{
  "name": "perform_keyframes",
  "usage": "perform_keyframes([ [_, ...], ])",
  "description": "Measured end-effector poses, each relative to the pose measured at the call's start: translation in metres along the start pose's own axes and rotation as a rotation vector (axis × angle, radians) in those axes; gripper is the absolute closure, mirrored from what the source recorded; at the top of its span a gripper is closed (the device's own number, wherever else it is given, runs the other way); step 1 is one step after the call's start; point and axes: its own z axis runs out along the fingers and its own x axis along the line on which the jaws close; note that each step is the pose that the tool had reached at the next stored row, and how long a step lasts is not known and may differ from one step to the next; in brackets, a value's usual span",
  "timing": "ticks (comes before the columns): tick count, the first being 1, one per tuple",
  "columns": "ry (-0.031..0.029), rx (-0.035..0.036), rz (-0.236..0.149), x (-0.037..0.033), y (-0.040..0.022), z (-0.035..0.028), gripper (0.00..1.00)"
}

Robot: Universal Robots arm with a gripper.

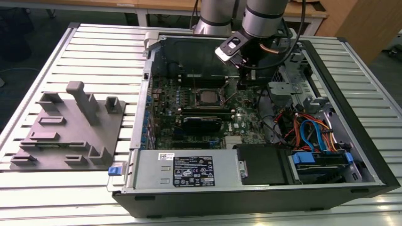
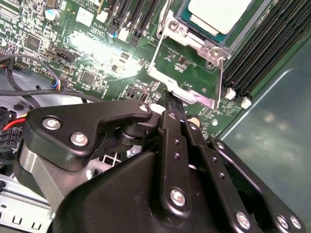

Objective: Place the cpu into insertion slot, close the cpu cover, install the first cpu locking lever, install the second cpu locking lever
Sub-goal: 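Close the cpu cover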

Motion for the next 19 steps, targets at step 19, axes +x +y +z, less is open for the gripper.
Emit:
perform_keyframes([
  [19, 0.0000, 0.0028, 0.000, -0.0001, -0.0090, 0.0001, 0.90],
])
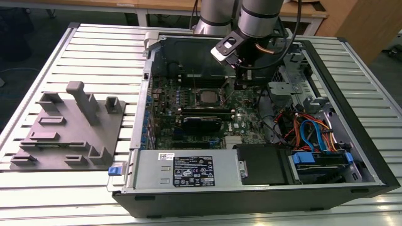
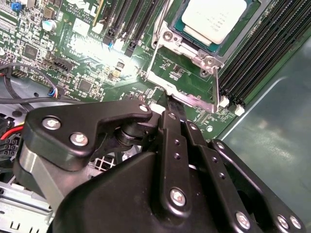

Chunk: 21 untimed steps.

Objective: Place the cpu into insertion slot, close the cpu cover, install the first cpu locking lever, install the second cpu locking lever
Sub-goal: 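Close the cpu cover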

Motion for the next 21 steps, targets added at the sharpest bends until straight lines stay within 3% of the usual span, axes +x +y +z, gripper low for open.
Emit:
perform_keyframes([
  [4, 0.0001, 0.0000, 0.000, 0.0000, -0.0007, 0.0000, 0.90],
  [6, 0.0000, 0.0000, 0.000, -0.0001, -0.0063, -0.0001, 0.90],
  [21, 0.0000, 0.0000, 0.000, -0.0001, -0.0098, -0.0002, 0.90],
])
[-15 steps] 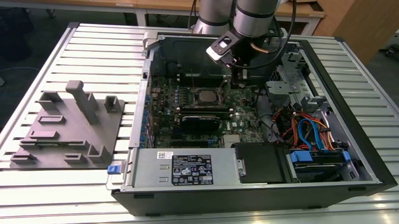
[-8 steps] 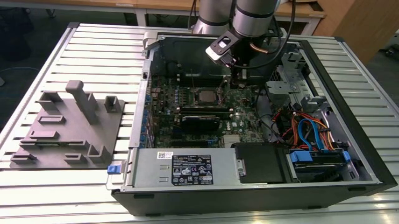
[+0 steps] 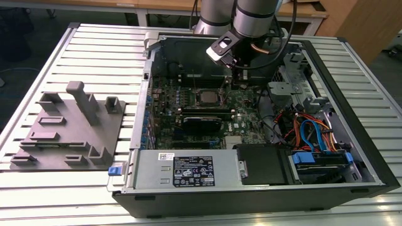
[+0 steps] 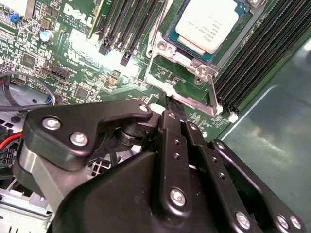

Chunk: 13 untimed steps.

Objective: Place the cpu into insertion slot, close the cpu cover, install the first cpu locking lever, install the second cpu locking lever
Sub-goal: 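Close the cpu cover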

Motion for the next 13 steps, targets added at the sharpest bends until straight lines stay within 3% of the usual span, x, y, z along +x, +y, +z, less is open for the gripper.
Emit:
perform_keyframes([
  [12, 0.0000, 0.0000, 0.000, 0.0000, -0.0028, 0.0000, 0.90],
  [13, 0.0000, 0.0000, 0.000, 0.0000, -0.0053, -0.0001, 0.90],
])
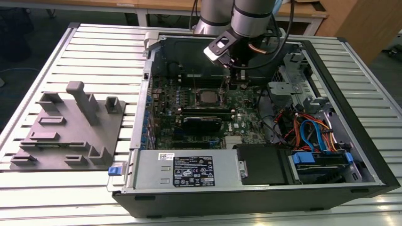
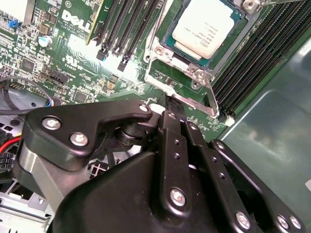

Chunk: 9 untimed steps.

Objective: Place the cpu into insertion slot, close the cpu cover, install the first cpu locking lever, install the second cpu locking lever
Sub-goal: 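Close the cpu cover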

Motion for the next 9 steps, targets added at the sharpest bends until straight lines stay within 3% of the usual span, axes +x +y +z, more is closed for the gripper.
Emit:
perform_keyframes([
  [9, 0.0000, 0.0000, 0.000, 0.0000, -0.0033, -0.0001, 0.90],
])
